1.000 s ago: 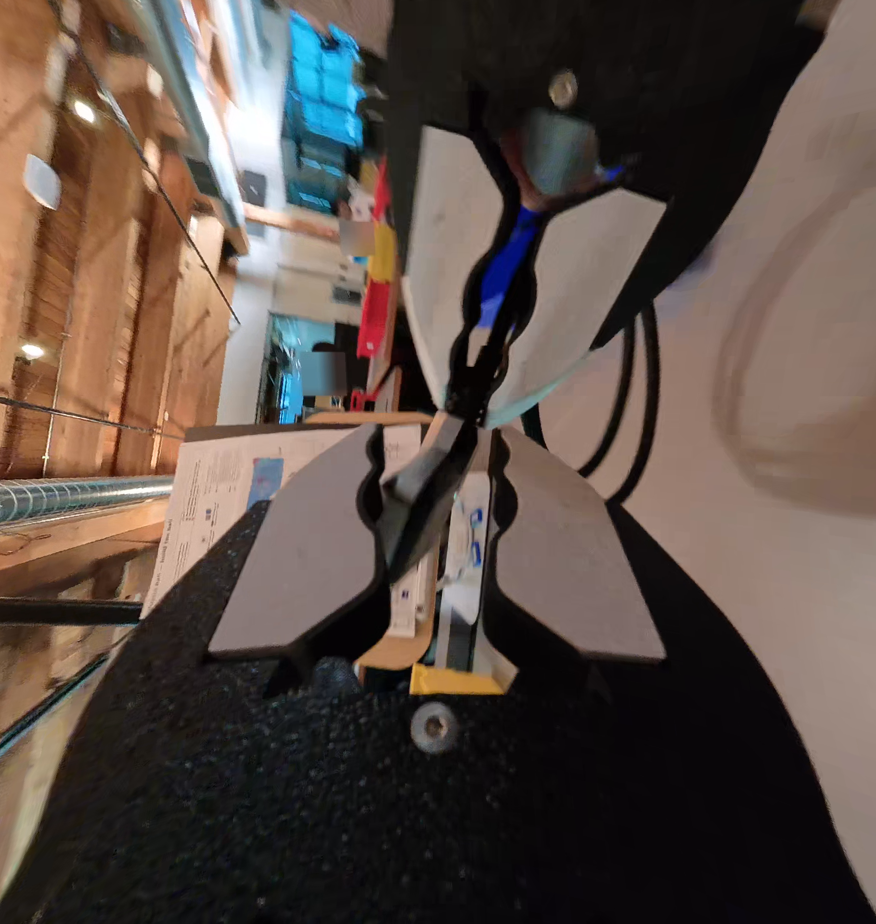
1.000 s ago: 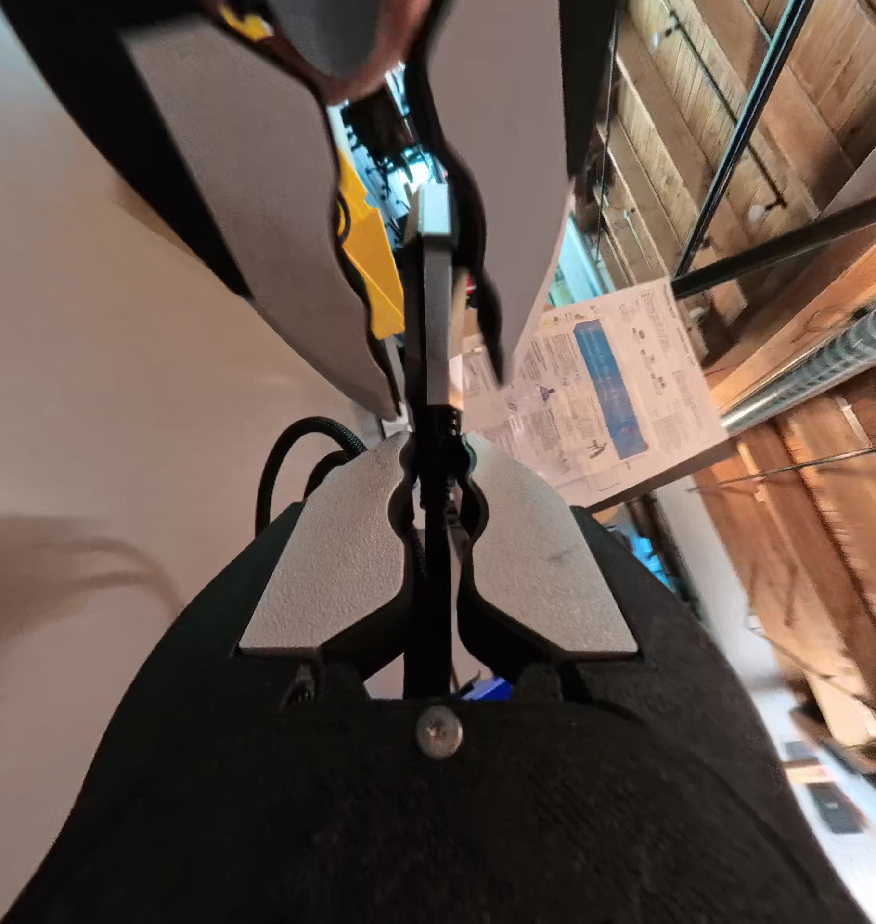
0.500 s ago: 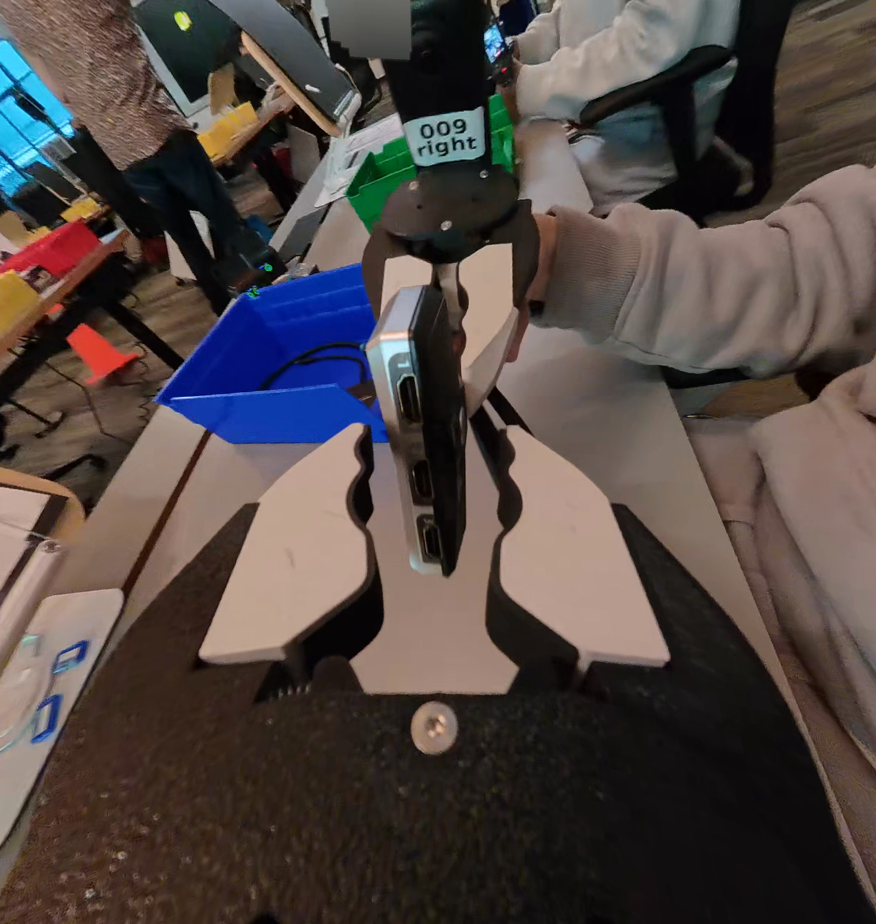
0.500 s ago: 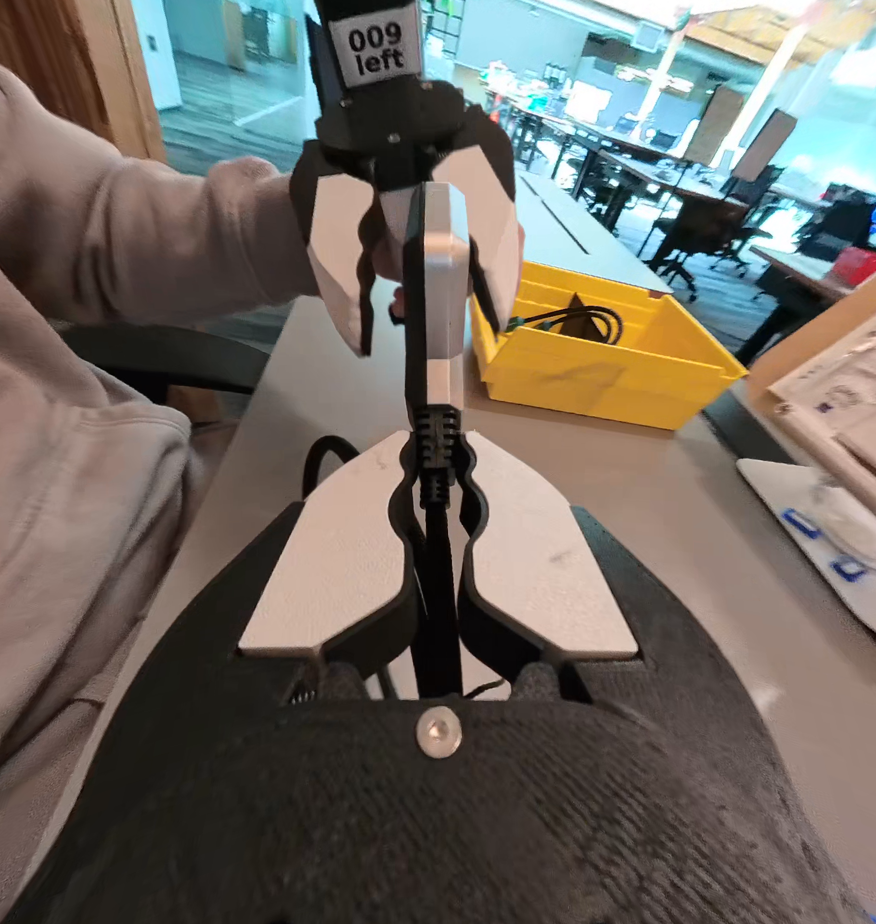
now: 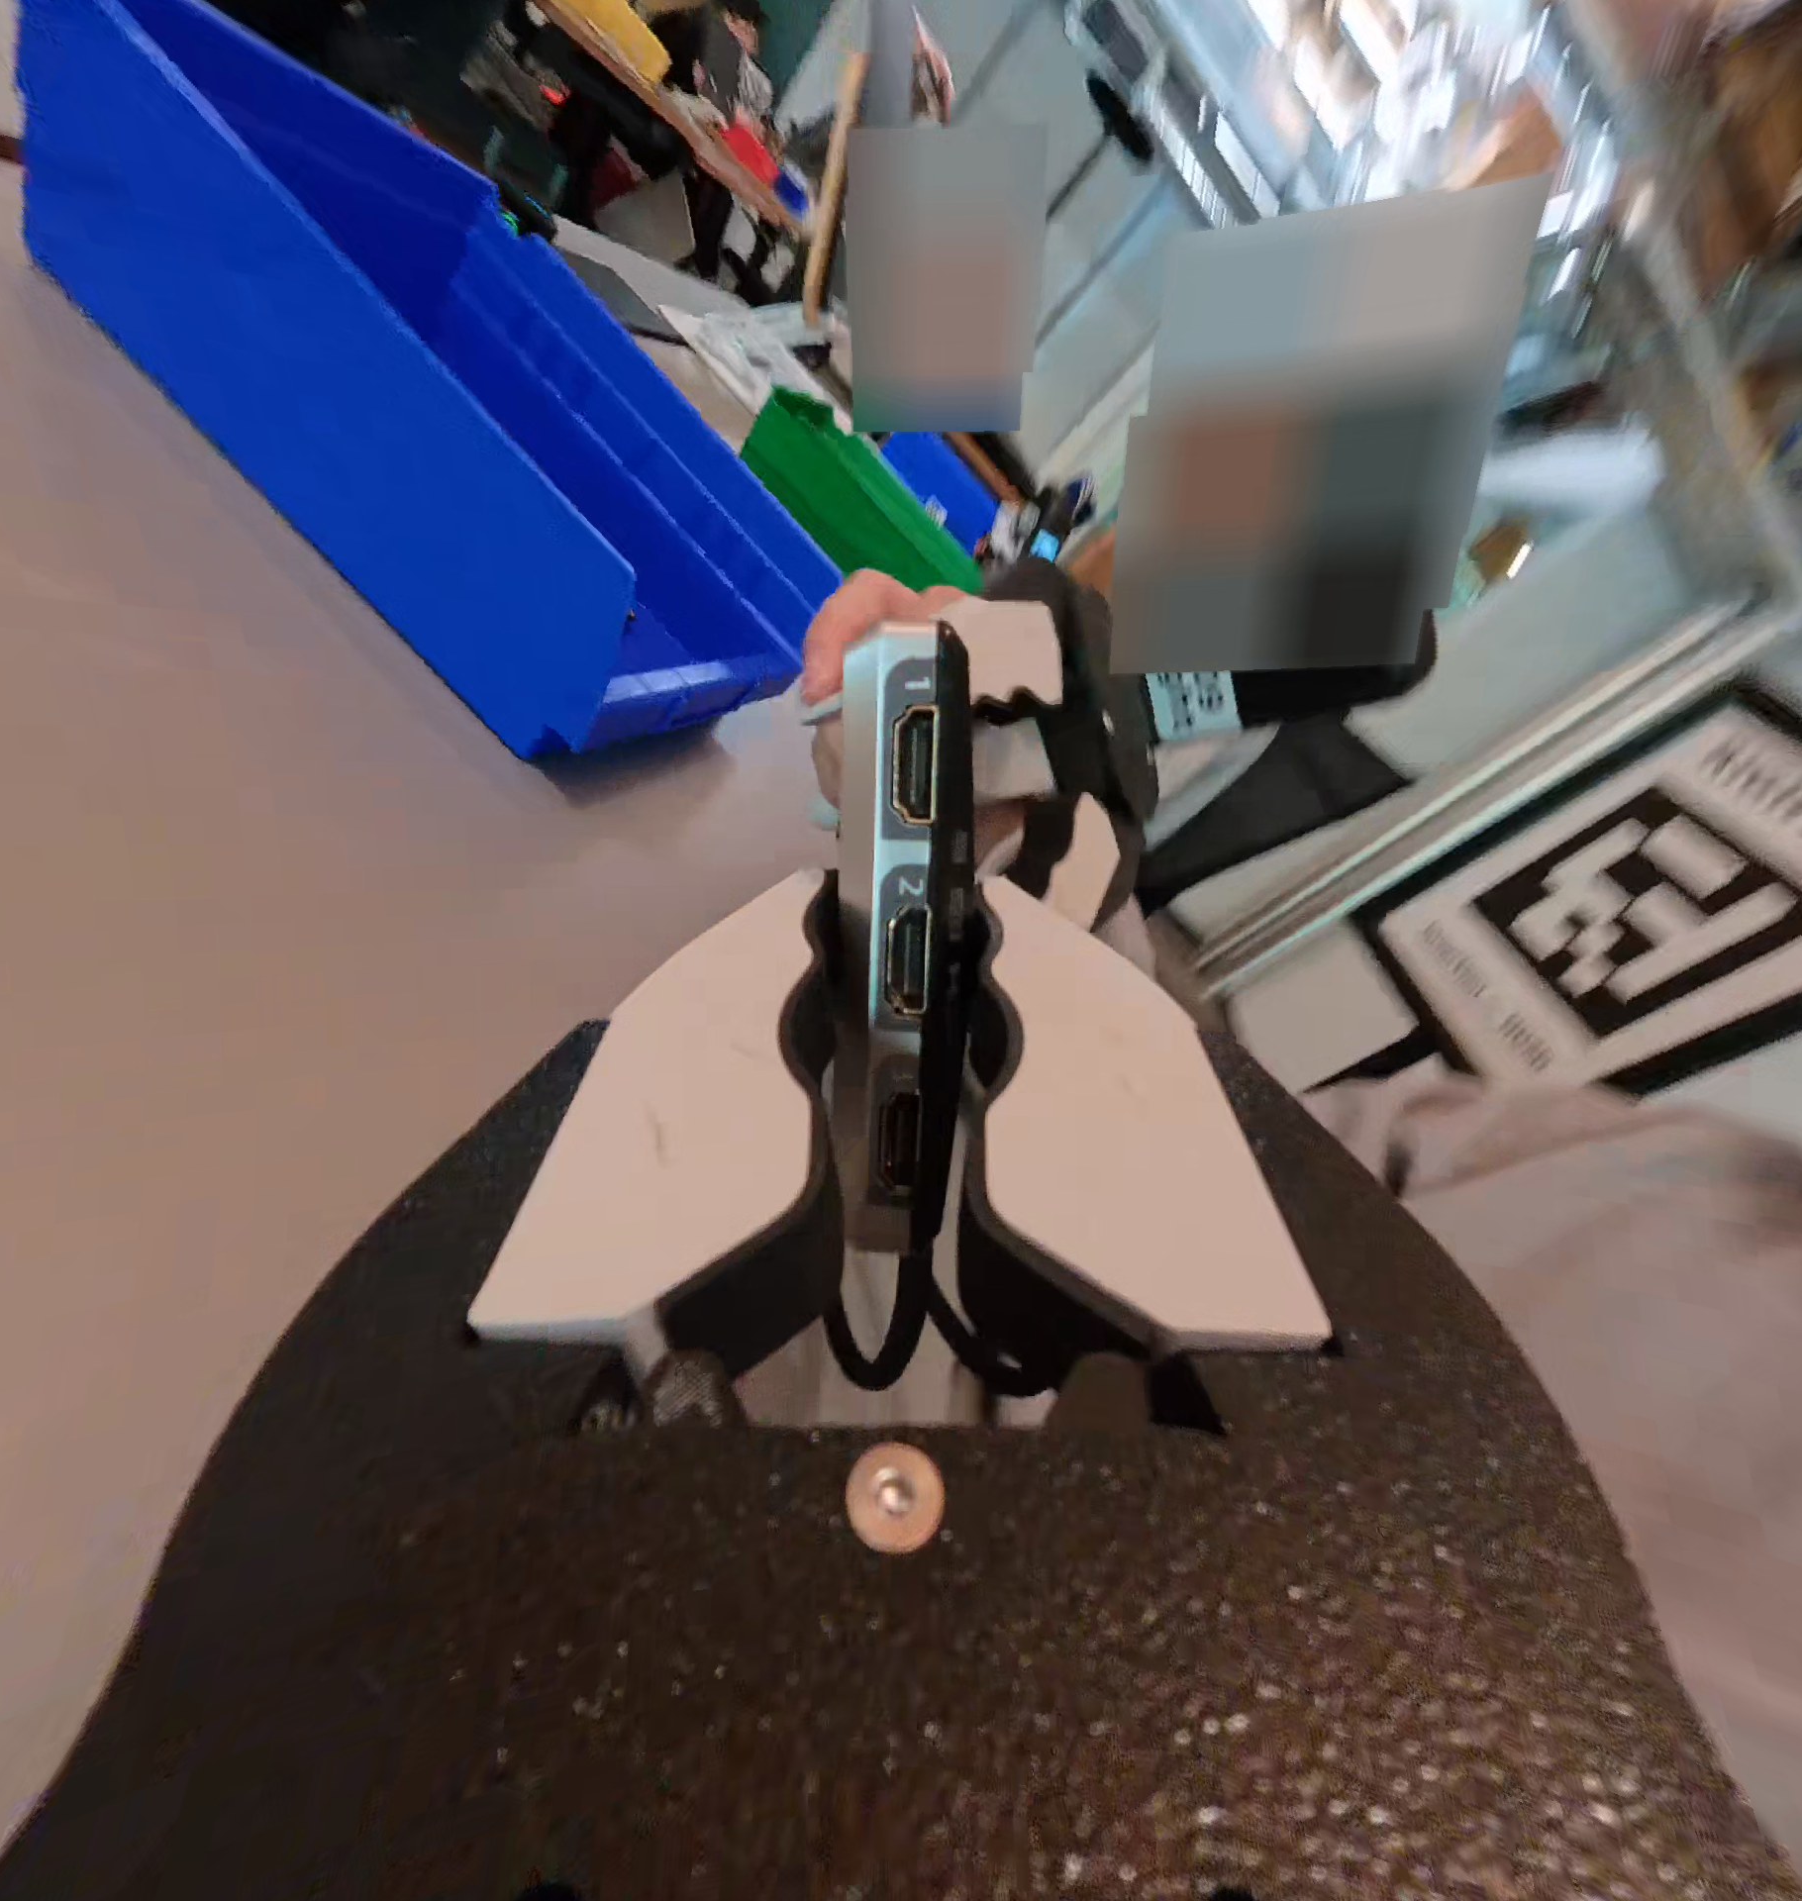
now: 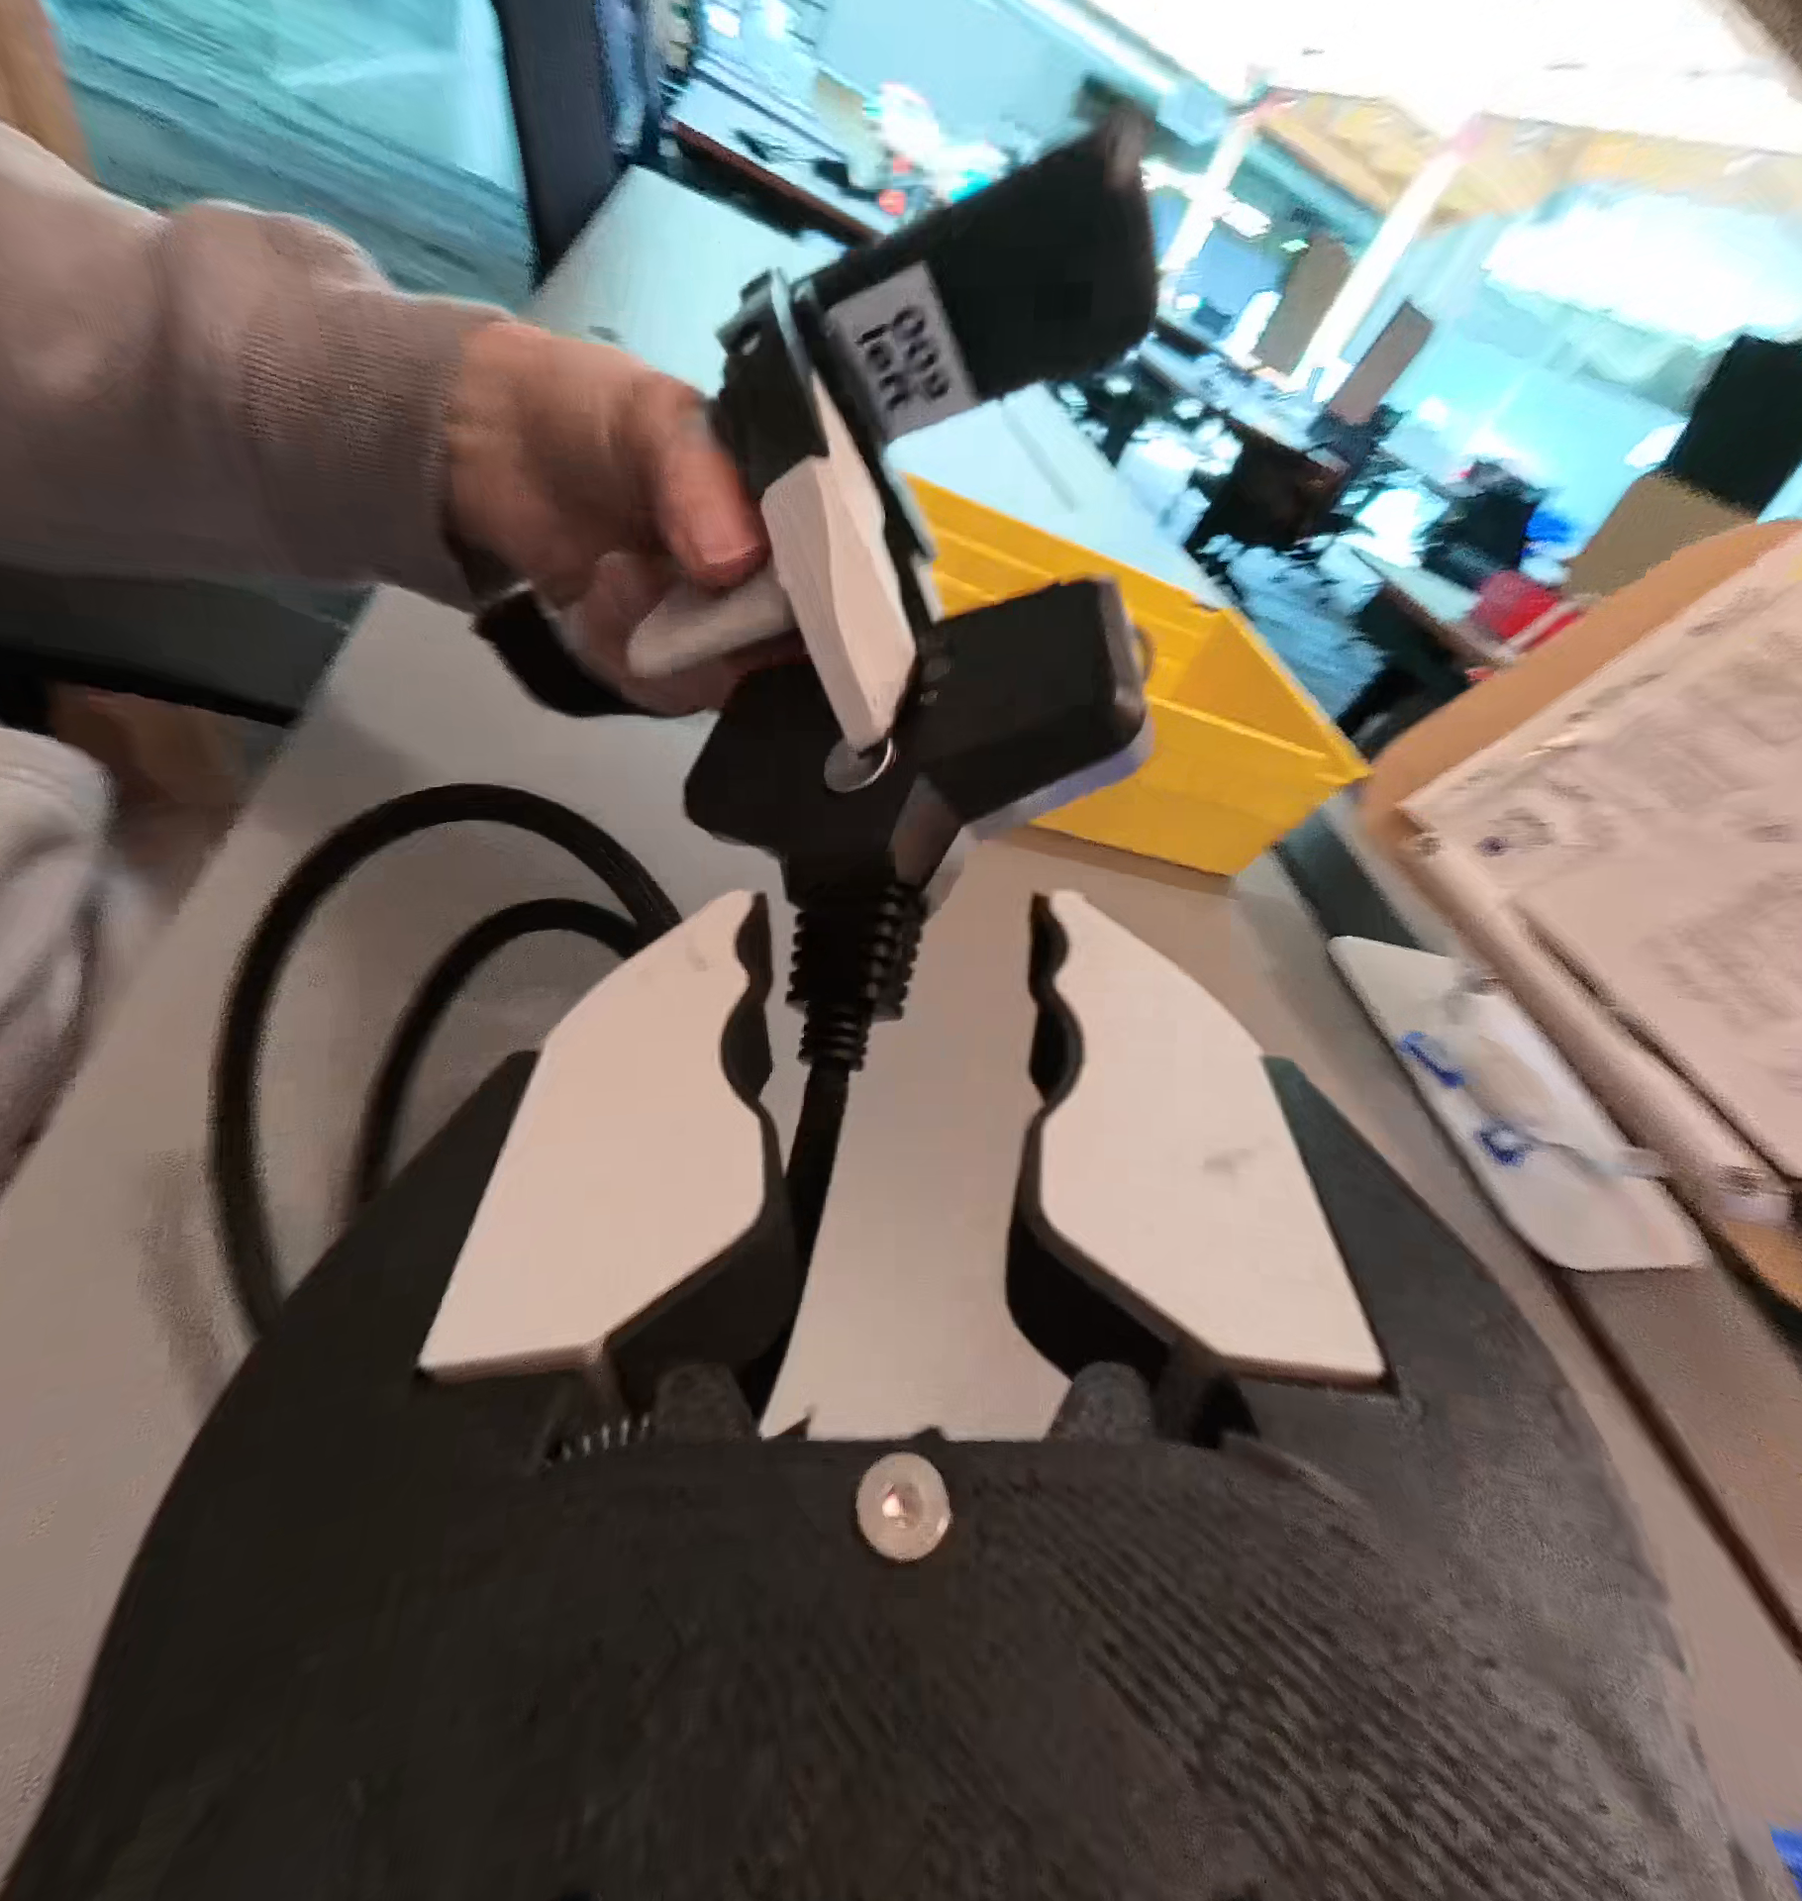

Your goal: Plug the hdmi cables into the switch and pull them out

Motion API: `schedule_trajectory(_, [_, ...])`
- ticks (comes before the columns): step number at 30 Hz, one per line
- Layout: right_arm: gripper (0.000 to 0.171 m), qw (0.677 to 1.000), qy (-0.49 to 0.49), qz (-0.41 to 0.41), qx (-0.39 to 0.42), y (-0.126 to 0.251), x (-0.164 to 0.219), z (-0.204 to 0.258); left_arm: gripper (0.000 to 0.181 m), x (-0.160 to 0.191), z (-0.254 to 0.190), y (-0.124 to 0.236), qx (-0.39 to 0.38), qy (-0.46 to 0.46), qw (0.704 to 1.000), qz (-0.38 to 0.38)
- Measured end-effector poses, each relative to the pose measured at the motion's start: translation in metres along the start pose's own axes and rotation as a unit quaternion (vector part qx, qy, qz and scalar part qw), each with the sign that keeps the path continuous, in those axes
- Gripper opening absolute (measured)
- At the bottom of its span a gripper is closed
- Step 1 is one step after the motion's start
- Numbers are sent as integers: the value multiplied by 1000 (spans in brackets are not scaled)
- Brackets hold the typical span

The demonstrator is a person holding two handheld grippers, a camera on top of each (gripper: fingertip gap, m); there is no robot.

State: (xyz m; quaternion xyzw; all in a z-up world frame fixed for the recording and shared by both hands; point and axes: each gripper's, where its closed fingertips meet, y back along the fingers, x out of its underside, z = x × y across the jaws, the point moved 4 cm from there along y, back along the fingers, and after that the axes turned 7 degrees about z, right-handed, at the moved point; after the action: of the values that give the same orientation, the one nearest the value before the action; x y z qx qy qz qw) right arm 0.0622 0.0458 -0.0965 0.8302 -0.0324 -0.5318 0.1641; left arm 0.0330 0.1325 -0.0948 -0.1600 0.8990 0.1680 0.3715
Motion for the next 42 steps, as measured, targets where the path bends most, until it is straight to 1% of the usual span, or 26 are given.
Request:
schedule_trajectory(2, [52,999,15,-13,34,3,-8,-4,21,-2,8,3,27,75,996,-45])
schedule_trajectory(4, [53,996,26,-42,79,9,-16,-12,21,-6,14,7,62,145,982,-105])
schedule_trajectory(6, [53,981,29,-70,177,21,-24,-31,21,-8,20,9,87,196,963,-162])
schedule_trajectory(7, [55,968,25,-90,233,31,-29,-41,21,-7,22,8,93,212,956,-179])
schedule_trajectory(9, [51,940,6,-136,312,52,-35,-56,22,-2,23,0,100,229,950,-190])
schedule_trajectory(10, [47,929,-4,-155,335,61,-37,-60,21,1,23,-6,97,233,949,-188])
schedule_trajectory(12, [46,902,-27,-191,385,86,-41,-69,21,7,25,-16,92,240,950,-177])
schedule_trajectory(13, [47,898,-20,-203,389,96,-44,-69,21,10,26,-20,88,242,951,-171])
schedule_trajectory(14, [45,912,2,-194,361,97,-48,-63,21,11,28,-23,85,244,951,-169])
schedule_trajectory(15, [40,932,16,-162,324,93,-48,-57,21,12,28,-25,86,246,951,-165])
schedule_trajectory(17, [48,964,29,-72,255,78,-36,-47,21,12,30,-27,87,254,949,-166])
schedule_trajectory(18, [54,977,35,-37,209,67,-26,-39,21,11,31,-28,86,258,947,-170])
schedule_trajectory(19, [55,985,35,-18,169,57,-18,-32,21,9,31,-28,85,260,946,-174])
schedule_trajectory(20, [53,988,34,-13,150,48,-13,-29,21,7,32,-28,85,265,944,-179])
schedule_trajectory(22, [51,989,39,-6,143,32,-6,-28,21,4,30,-28,88,266,943,-182])
schedule_trajectory(24, [52,992,44,14,114,19,0,-22,21,2,28,-27,88,264,943,-182])
schedule_trajectory(25, [51,994,38,22,96,14,4,-19,21,1,27,-26,92,266,942,-184])
schedule_trajectory(26, [46,996,32,26,80,10,6,-16,22,0,26,-25,98,269,940,-187])
schedule_trajectory(27, [40,997,28,20,72,8,8,-15,22,0,26,-24,103,272,938,-189])
schedule_trajectory(28, [37,997,21,3,68,9,8,-15,22,0,26,-23,105,274,937,-192])
schedule_trajectory(31, [27,997,-11,-64,51,16,2,-16,22,0,25,-22,124,283,930,-199])
schedule_trajectory(33, [21,997,-17,-70,39,16,4,-14,22,0,23,-22,135,289,926,-202])
schedule_trajectory(37, [31,998,-8,-42,37,10,13,-12,22,-2,24,-22,146,301,919,-211])
schedule_trajectory(40, [34,996,5,-55,75,14,10,-18,22,-4,23,-18,157,306,912,-223])
schedule_trajectory(42, [21,997,-1,-62,47,13,10,-13,22,-5,21,-18,152,309,911,-226])
